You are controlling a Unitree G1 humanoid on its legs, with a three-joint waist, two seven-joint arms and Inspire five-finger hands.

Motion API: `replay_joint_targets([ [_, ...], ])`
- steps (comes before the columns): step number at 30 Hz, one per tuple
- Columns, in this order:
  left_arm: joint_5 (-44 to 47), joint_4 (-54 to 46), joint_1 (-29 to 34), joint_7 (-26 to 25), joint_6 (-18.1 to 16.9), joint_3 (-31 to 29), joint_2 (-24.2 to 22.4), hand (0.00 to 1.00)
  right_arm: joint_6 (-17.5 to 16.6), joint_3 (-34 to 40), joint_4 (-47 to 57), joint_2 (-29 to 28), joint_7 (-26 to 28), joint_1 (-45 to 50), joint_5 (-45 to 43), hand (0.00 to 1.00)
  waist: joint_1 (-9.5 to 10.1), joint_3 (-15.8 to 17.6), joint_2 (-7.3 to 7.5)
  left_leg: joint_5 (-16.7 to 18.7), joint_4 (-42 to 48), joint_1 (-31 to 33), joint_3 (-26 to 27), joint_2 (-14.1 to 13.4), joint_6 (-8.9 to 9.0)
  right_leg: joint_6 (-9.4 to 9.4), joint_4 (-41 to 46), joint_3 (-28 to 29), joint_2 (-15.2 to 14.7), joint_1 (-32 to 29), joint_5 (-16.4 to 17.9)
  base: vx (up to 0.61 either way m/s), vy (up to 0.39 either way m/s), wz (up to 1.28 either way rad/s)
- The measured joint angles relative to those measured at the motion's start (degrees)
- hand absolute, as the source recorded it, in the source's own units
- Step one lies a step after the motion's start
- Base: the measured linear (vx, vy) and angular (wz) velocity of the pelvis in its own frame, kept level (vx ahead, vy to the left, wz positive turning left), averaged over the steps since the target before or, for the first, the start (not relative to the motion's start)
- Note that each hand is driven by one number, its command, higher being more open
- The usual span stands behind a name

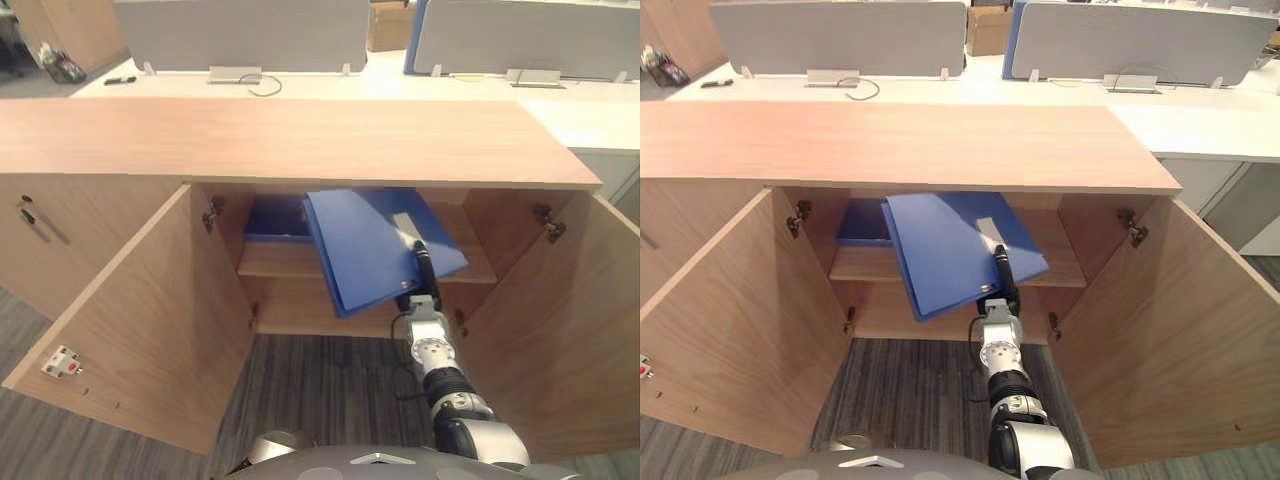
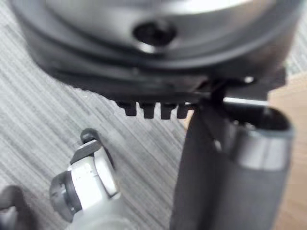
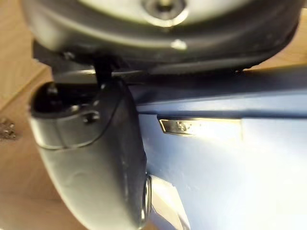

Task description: Walk over to the cabinet, pick up the folder, carry it to the office cabinet, place the folder inside the office cabinet, then close the office cabinet door

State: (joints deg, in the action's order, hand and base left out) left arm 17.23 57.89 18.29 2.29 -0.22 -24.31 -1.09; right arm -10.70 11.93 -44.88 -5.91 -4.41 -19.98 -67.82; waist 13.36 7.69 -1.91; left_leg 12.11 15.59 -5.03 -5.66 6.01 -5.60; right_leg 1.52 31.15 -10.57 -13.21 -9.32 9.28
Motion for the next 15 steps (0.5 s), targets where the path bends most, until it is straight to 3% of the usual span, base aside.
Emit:
replay_joint_targets([
  [1, -0.27, 0.01, 0.18, 0.11, -0.01, -0.01, 0.14, 1.0, -0.06, -0.13, 0.07, -0.31, 0.0, 0.01, -0.03, 0.0, -0.18, 0.05, 0.46, 0.06, -0.05, 0.11, -0.48, 0.29, 0.22, 0.33, -3.23, -1.02, 0.48, 0.51, -0.97, 0.08, -0.134, 0.54],
  [2, -1.75, -0.02, 0.13, 0.08, -0.02, -0.02, 0.39, 1.0, -0.21, -0.04, 0.07, -0.68, -0.13, 0.04, -0.15, 0.0, -0.16, -0.17, 2.33, 0.46, -0.02, 0.11, -0.99, 1.55, 0.67, 0.21, -8.66, -3.16, 0.39, 1.42, -3.72, 0.14, -0.159, 0.37],
  [4, -2.14, 0.21, 0.2, -0.33, 0.17, 0.05, -0.87, 1.0, -0.26, -0.01, 0.06, -0.31, -0.42, 0.54, -0.16, 0.0, 0.34, -1.08, 0.32, 1.48, 0.58, 0.2, -1.79, -0.05, 1.74, 1.76, -12.7, -4.15, 2.45, 3.42, -4.7, 0.16, -0.127, 0.16],
  [6, -2.21, 0.23, 0.23, -0.43, 0.15, -0.6, -1.89, 1.0, -0.21, -0.24, 0.08, -0.61, -0.58, 0.51, -0.23, 0.0, 1.01, -1.93, -1.1, 2.32, 0.01, 0.68, -1.94, -3.22, 3.28, 0.68, -19.97, -5.42, 6.4, 5.74, -7.72, 0.2, -0.103, -0.09],
  [10, -2.19, 0.2, 0.27, -0.49, 0.1, -1.29, -1.7, 1.0, -1.3, 0.56, 0.18, -0.44, -0.91, 1.64, -0.55, 0.0, 0.53, -2.28, -0.49, 3.02, -1.66, 0.26, -3.47, -5.52, 4.67, 0.12, -26.13, -8.01, 9.12, 8.9, -9.1, 0.18, -0.093, 0.13],
  [15, -2.4, 0.15, 0.78, -0.83, 0.1, -0.73, -1.31, 1.0, -2.43, 2.38, 0.64, -0.04, -1.22, 2.76, -0.61, 0.0, 0.52, -2.42, -0.19, 2.72, -3.95, -0.97, -3.58, -5.19, 5.0, 1.05, -30.05, -8.15, 9.24, 10.93, -10.52, 0.1, 0.02, 0.04],
])
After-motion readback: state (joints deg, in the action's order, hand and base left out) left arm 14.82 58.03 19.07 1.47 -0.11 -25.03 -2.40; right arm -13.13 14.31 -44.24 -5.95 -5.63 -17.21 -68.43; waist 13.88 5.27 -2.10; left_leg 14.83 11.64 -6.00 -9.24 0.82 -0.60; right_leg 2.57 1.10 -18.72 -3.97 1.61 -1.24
